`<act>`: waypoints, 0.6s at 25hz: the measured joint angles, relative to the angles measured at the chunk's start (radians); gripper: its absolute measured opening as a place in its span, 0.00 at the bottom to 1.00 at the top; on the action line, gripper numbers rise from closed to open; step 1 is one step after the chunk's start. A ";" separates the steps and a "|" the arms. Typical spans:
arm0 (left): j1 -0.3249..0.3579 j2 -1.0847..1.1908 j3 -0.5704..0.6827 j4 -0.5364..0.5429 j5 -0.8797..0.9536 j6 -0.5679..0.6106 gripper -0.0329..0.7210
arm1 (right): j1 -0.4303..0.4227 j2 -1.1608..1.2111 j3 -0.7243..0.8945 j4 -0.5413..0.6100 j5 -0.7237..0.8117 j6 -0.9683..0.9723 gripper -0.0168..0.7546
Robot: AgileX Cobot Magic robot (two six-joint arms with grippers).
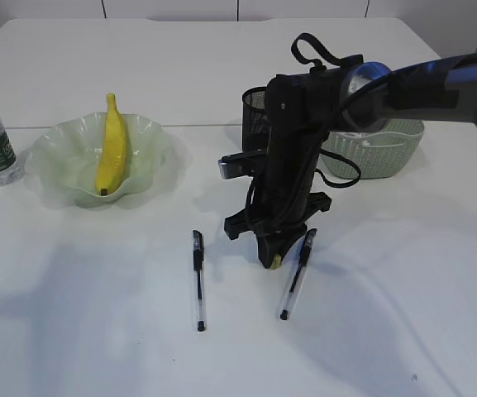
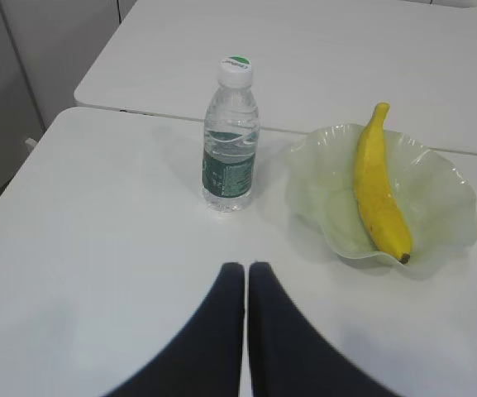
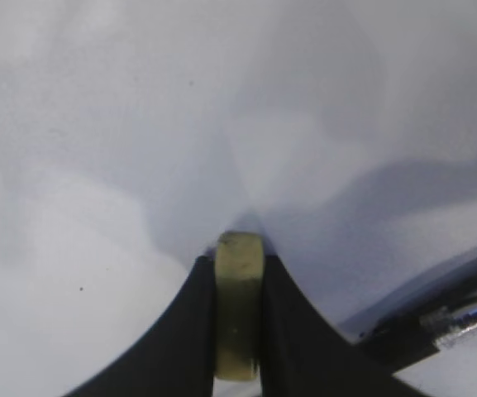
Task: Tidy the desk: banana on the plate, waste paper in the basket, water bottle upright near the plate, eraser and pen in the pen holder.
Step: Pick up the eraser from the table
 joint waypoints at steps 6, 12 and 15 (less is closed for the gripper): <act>0.000 0.000 0.000 0.000 0.000 0.000 0.01 | 0.000 0.002 -0.031 -0.008 -0.002 0.000 0.12; 0.000 0.000 0.000 0.000 0.000 0.000 0.01 | 0.000 0.002 -0.166 -0.008 0.016 0.000 0.12; 0.000 0.000 0.000 0.000 0.000 0.000 0.01 | 0.000 0.002 -0.229 -0.010 0.046 0.000 0.12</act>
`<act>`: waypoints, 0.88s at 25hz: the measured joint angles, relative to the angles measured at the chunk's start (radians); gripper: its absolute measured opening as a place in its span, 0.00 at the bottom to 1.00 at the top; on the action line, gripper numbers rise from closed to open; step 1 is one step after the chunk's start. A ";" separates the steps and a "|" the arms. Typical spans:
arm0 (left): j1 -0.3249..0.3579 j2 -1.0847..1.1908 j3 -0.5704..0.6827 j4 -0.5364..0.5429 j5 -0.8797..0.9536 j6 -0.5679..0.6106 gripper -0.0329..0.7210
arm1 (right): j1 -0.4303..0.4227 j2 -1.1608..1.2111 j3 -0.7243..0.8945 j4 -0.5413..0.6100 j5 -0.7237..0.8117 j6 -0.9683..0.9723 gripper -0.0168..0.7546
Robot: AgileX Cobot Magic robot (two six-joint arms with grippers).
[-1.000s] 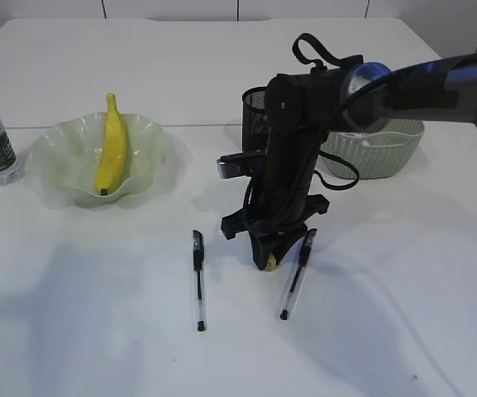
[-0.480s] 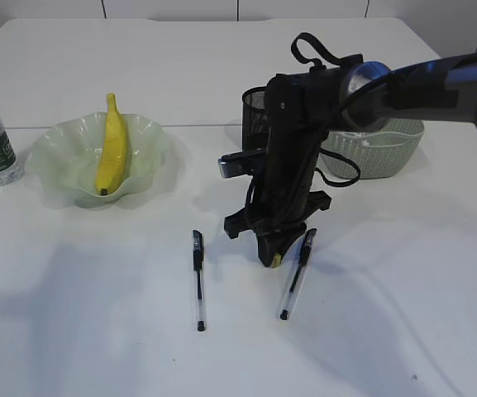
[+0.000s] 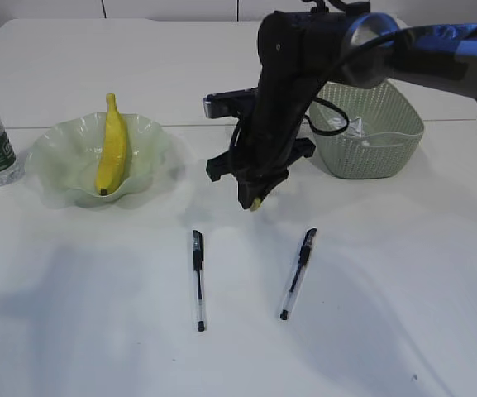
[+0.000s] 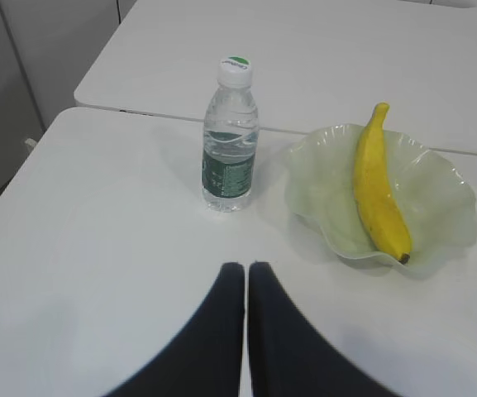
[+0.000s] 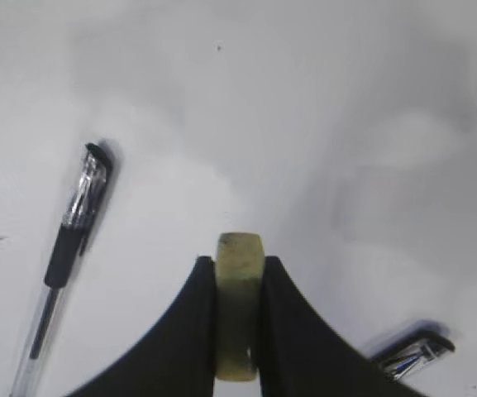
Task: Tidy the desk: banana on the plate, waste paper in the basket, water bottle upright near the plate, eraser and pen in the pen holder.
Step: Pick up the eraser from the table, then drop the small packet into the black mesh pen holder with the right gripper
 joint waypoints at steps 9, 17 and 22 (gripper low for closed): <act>0.000 0.000 0.000 0.000 0.000 0.000 0.01 | 0.000 0.000 -0.145 0.024 0.002 0.011 0.12; 0.000 0.000 0.000 0.000 0.000 0.000 0.01 | -0.011 0.000 -0.252 0.011 -0.122 0.015 0.12; 0.000 0.000 0.000 0.000 0.009 0.000 0.01 | -0.044 0.000 -0.285 -0.009 -0.208 0.015 0.12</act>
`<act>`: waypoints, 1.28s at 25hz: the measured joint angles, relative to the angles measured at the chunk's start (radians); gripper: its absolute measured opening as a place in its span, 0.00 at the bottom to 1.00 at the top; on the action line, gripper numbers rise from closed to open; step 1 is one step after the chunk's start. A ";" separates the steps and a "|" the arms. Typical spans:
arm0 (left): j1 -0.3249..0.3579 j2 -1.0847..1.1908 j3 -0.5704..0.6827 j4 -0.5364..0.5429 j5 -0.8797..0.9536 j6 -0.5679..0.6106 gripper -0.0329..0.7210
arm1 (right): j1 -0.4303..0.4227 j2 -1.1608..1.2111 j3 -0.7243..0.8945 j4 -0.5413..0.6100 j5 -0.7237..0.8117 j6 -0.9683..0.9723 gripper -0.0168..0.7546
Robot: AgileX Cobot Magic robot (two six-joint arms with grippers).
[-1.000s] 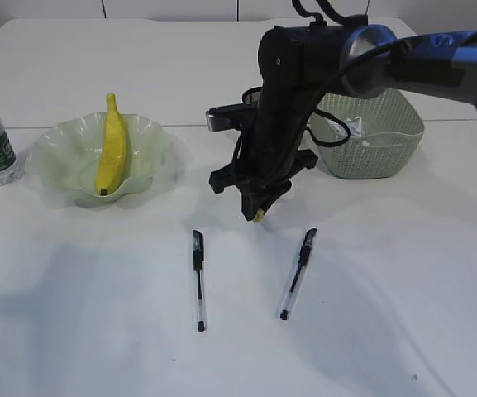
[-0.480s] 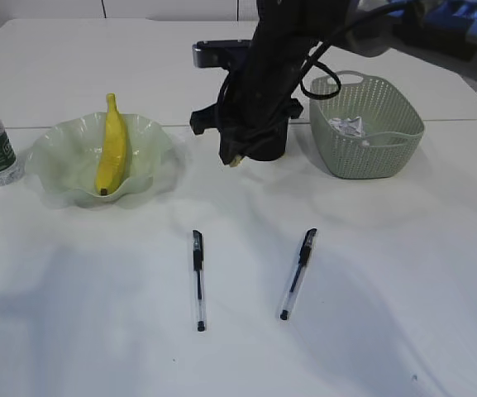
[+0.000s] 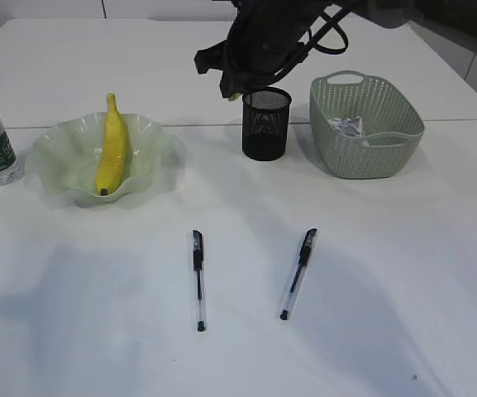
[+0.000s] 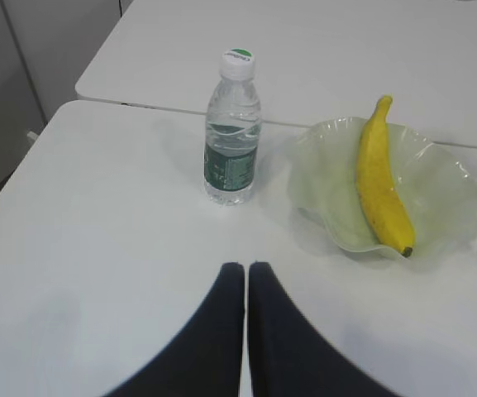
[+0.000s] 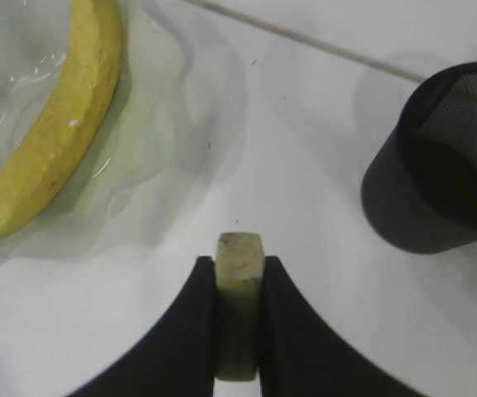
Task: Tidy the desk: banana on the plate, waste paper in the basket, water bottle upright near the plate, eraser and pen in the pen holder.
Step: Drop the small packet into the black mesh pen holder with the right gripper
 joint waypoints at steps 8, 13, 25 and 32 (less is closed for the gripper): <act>0.000 0.000 0.000 0.005 0.005 0.000 0.01 | -0.077 0.000 -0.003 -0.004 -0.125 0.000 0.12; 0.000 0.000 0.000 0.022 -0.036 0.000 0.01 | -0.123 0.018 -0.005 -0.006 -0.220 0.000 0.12; 0.000 0.000 0.000 0.024 -0.136 0.000 0.01 | -0.143 0.127 -0.005 0.010 -0.413 0.000 0.12; 0.000 0.000 0.000 0.024 -0.145 0.000 0.01 | -0.143 0.177 -0.005 0.014 -0.448 0.000 0.12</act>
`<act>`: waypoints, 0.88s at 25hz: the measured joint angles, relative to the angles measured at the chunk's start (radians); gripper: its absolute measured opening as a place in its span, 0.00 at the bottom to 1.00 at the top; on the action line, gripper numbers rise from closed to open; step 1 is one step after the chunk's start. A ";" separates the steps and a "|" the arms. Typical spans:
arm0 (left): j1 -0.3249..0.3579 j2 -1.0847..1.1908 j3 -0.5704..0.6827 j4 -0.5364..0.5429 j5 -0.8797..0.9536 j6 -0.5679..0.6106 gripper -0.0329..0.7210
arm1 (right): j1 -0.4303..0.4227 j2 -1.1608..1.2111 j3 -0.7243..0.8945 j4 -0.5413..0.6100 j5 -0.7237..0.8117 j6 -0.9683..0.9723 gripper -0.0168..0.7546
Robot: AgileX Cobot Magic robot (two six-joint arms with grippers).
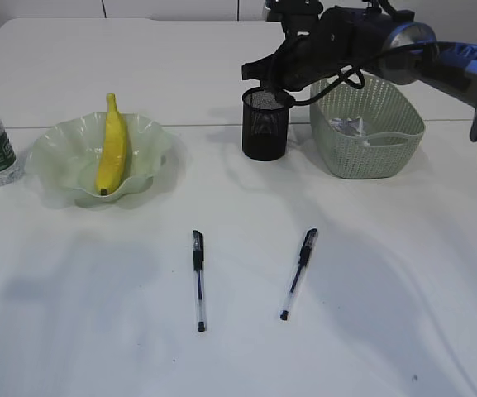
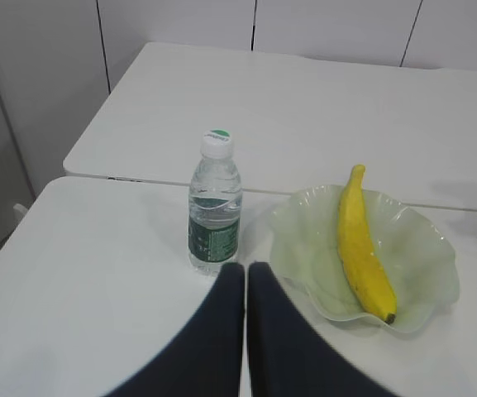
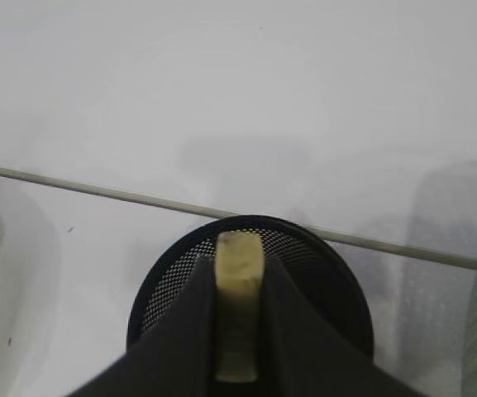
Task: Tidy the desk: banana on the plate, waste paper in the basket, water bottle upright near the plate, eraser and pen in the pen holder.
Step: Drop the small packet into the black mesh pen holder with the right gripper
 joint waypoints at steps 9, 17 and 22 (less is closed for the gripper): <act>0.000 0.000 0.000 0.000 -0.004 0.000 0.01 | 0.000 0.010 0.000 0.002 -0.034 0.000 0.12; 0.000 0.000 0.000 0.000 -0.006 0.000 0.01 | 0.000 0.020 0.000 0.002 -0.034 0.000 0.16; 0.000 0.000 0.000 0.002 -0.006 0.000 0.01 | 0.000 0.020 0.000 0.005 -0.034 0.000 0.26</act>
